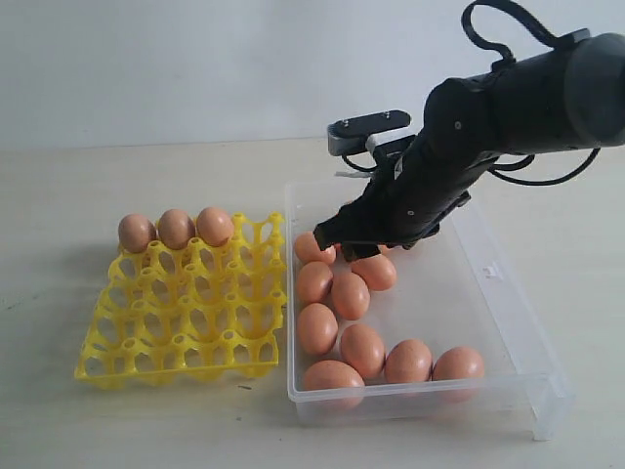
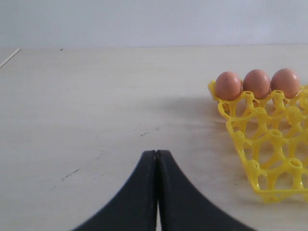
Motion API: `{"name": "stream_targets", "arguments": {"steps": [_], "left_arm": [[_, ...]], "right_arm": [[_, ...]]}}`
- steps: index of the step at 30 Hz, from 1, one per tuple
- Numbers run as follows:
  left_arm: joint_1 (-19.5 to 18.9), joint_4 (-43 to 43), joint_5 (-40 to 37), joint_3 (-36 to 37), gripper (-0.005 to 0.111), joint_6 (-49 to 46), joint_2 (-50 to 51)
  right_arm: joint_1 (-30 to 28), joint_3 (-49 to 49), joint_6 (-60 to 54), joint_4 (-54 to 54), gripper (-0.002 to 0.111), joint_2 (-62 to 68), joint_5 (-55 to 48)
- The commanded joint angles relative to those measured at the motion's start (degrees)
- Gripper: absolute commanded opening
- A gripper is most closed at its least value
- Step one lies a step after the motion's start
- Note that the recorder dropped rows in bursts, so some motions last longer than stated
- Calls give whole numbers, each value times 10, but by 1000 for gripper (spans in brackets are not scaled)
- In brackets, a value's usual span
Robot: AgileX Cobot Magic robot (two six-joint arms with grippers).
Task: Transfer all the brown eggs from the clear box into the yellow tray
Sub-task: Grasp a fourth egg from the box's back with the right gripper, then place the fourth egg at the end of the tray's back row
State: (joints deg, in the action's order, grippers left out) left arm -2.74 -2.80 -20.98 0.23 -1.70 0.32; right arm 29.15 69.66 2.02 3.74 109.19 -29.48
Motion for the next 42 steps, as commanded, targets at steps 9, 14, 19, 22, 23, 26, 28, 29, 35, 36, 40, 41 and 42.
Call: {"name": "stream_targets", "arguments": {"steps": [9,14,19,22,23,26,28,29,35,36,40,41,42], "left_arm": [[5,-3,7,-2,0,0,-3],[5,-3,7,-2,0,0,-3],[5,-3,7,-2,0,0,-3],[5,-3,7,-2,0,0,-3],[5,-3,7,-2,0,0,-3],[5,-3,7,-2,0,0,-3],[5,-3,7,-2,0,0,-3],[5,-3,7,-2,0,0,-3],[5,-3,7,-2,0,0,-3],[5,-3,7,-2,0,0,-3],[5,-3,7,-2,0,0,-3],[5,-3,7,-2,0,0,-3],[5,-3,7,-2,0,0,-3]], "right_arm": [[-9,44,-4,-55,54,66,-11],[-9,66,-4,-58,54,91,-11],[-9,76,-5,-58,52,106,-23],[-9,76,-5,-58,35,106,-44],[-9,76,-5,-58,26,106,-49],[-9,76,-12,-56,0,98,-57],[-9,76,-20,-52,0,83,-56],[-9,76,-20,-49,0,70,-49],[-4,55,-20,-19,0,-23,117],[-1,50,-20,-19,0,-32,153],[15,45,10,-27,0,-34,261],[19,45,28,-37,0,-31,285],[22,45,58,-51,0,-23,308]]}}
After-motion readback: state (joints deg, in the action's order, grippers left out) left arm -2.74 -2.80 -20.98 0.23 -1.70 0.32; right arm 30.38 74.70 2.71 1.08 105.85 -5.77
